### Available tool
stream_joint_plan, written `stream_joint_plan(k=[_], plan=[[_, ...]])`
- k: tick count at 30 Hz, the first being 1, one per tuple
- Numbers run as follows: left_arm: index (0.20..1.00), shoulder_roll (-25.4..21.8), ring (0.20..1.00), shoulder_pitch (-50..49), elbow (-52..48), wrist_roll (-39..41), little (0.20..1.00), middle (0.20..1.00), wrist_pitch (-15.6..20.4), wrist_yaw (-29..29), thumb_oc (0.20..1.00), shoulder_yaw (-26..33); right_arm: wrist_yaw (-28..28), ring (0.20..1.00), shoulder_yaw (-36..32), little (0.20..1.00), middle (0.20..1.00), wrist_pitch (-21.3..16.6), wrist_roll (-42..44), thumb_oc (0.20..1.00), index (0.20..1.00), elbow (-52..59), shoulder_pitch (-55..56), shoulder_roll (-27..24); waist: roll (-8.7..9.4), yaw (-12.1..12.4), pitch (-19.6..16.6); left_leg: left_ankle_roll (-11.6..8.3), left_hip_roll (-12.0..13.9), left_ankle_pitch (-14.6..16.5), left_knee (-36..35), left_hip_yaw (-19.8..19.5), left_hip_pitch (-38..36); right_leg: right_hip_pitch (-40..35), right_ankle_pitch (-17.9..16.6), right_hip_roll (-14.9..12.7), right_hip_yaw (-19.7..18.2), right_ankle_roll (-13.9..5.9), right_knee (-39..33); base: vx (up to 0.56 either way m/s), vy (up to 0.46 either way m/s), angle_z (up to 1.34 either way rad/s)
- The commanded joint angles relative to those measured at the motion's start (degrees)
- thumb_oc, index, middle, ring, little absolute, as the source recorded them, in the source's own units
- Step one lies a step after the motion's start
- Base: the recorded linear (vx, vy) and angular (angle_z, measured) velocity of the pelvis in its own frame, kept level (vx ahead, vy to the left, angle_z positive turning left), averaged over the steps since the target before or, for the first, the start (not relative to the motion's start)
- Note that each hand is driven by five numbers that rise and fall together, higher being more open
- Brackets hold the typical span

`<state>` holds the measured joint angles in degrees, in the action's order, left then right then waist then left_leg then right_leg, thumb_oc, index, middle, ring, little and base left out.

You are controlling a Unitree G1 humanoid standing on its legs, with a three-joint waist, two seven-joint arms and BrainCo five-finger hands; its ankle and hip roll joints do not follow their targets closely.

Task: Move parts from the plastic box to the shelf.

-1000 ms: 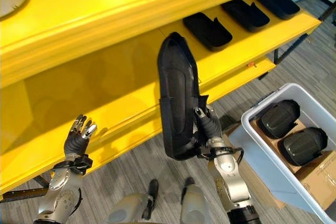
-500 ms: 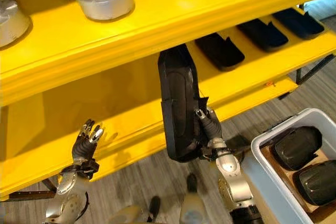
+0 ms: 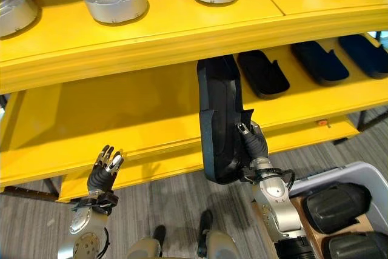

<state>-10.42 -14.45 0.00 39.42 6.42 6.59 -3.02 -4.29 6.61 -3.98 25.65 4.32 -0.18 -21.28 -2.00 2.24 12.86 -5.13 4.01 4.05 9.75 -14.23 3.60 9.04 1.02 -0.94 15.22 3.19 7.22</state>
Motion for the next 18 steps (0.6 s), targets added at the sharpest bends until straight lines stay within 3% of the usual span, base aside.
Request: stream_joint_plan(k=[1,4,5,8,12,18], plan=[[1.000,-3.4,1.000,1.5,-5.8,1.0,1.000,1.000,1.7,-1.0,1.000,-0.6,-1.2,0.200,-0.4,0.200,0.200,-5.6,1.4,0.200,0.200,6.2,-3.8,-0.4,1.43,-1.9,1.1,-1.73,2.3,-5.8,-3.2,6.6,0.5,-7.4,4.7,-5.2,-0.3,-6.46,-2.3,-0.07,0.052,0.44],[1.000,-4.4,1.000,3.3,-5.6,0.1,1.000,1.000,1.8,-1.6,1.000,-2.0,-2.6,0.200,-0.8,0.200,0.200,-5.8,0.8,0.200,0.200,5.5,-4.8,-0.2,0.09,-2.9,2.0,-1.88,5.7,-10.7,-7.2,11.1,3.5,-7.1,4.9,-7.5,1.4,-7.25,-0.4,-0.01,0.151,0.70],[1.000,-5.1,1.000,3.8,-5.4,0.8,1.000,1.000,2.0,-1.7,1.000,-2.2,-2.6,0.200,-0.1,0.200,0.200,-5.7,1.0,0.200,0.200,5.5,-4.9,0.6,-1.20,-3.4,1.5,-1.42,6.1,-8.7,-8.0,12.1,2.0,-5.7,5.6,-8.5,1.1,-7.89,2.9,0.07,0.230,0.76],[1.000,-5.2,1.000,4.1,-5.8,0.7,1.000,1.000,2.4,-1.3,1.000,-1.6,-2.1,0.200,-0.6,0.200,0.200,-5.4,1.0,0.200,0.200,5.8,-3.7,1.4,-1.95,-4.0,1.6,-1.09,5.1,-7.3,-6.0,14.6,1.8,-6.6,5.1,-10.6,0.5,-8.89,2.8,0.11,0.238,-0.12],[1.000,-5.6,1.000,3.5,-6.2,0.5,1.000,1.000,2.7,-0.8,1.000,-0.5,-1.2,0.200,0.4,0.200,0.200,-4.8,2.2,0.200,0.200,6.1,-3.6,2.4,-0.81,-3.4,2.0,0.59,3.3,-3.4,-3.3,17.4,1.1,-8.2,3.7,-12.9,-1.3,-10.48,1.3,0.11,0.197,-0.34],[1.000,-6.3,1.000,4.2,-6.3,0.7,1.000,1.000,3.2,0.0,1.000,0.0,-1.2,0.200,1.6,0.200,0.200,-4.4,2.7,0.200,0.200,5.7,-6.8,2.2,0.81,-2.4,2.5,1.08,2.5,-1.7,-0.9,19.5,2.6,-8.1,2.0,-14.3,-1.9,-11.57,-1.0,0.03,0.114,-0.33]])
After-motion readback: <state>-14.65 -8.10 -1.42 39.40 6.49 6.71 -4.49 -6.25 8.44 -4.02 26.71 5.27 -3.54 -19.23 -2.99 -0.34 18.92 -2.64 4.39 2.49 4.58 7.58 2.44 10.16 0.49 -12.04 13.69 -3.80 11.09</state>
